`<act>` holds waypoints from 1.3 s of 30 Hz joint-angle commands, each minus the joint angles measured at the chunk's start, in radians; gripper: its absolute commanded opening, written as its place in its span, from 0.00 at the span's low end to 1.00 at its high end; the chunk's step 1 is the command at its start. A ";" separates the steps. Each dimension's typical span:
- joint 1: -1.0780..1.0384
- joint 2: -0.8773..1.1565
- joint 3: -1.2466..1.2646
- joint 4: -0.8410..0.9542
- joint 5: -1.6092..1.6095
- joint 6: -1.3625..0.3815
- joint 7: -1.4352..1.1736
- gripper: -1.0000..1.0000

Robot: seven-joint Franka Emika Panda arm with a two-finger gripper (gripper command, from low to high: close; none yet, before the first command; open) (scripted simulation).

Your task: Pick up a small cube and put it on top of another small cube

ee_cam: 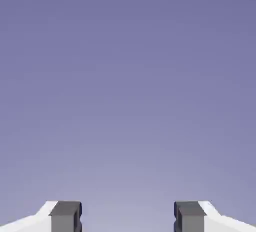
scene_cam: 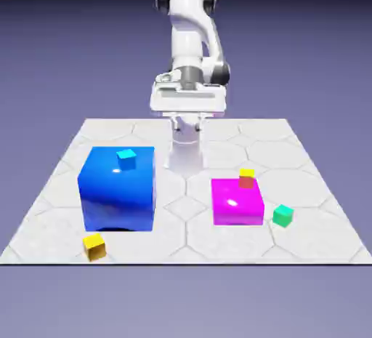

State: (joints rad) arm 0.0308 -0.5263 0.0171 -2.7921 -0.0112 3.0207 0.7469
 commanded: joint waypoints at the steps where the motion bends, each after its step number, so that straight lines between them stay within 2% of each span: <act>1: 0.016 0.036 0.014 0.015 -0.009 -0.014 0.005 0.50; 22: 0.342 0.797 0.312 0.327 -0.204 -0.298 0.107 0.50; 24: 0.344 0.801 0.314 0.328 -0.205 -0.299 0.107 0.50; 30: 0.453 0.997 0.179 0.376 -0.322 -0.149 0.197 0.50; 31: 0.453 0.997 0.179 0.376 -0.322 -0.149 0.197 0.00; 39: 0.359 0.744 0.299 0.299 -0.183 -0.325 0.060 0.00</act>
State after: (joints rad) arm 0.3892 0.2178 0.3159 -2.4932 -0.1942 2.6960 0.8070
